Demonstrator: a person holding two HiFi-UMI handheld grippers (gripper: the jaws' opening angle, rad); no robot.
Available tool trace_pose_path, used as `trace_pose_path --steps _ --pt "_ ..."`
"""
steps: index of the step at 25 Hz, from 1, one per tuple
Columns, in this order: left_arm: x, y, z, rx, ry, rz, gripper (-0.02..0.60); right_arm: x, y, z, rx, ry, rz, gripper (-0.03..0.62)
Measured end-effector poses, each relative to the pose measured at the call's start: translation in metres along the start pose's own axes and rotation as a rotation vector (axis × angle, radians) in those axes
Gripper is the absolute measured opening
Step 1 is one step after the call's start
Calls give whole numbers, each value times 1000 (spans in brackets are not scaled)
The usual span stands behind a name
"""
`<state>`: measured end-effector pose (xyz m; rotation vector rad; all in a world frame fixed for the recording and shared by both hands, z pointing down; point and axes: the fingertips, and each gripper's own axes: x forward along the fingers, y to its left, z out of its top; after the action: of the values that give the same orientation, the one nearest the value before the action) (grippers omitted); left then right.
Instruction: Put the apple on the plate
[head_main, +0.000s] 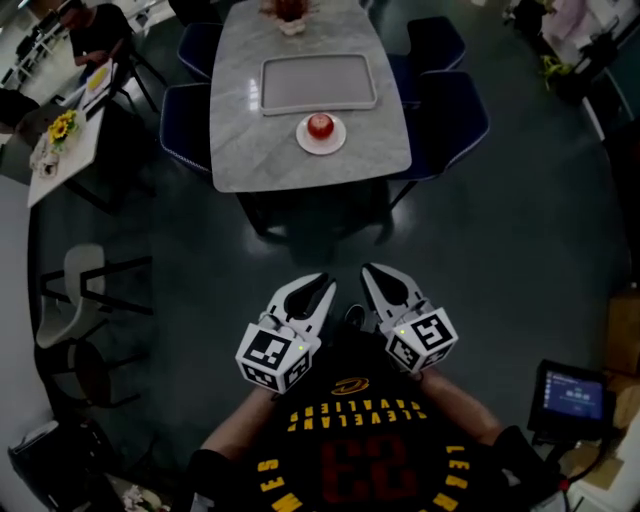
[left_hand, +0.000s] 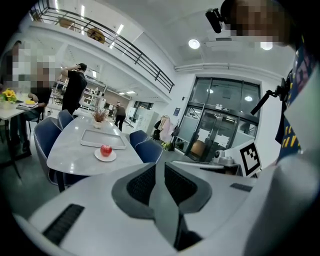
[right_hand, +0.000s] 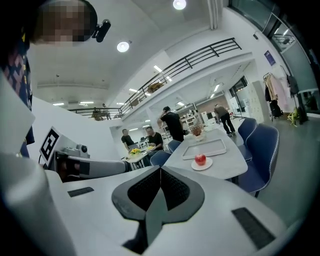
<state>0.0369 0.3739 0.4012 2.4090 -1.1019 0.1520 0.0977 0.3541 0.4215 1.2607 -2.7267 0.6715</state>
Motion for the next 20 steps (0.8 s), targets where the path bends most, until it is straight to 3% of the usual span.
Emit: trace_pose_path --steps 11,20 --pt "31 -21 1 -40 -31 58 58 -11 -38 14 5 3 55 6" --pt "44 1 -1 -57 -27 90 60 8 -53 9 36 19 66 6"
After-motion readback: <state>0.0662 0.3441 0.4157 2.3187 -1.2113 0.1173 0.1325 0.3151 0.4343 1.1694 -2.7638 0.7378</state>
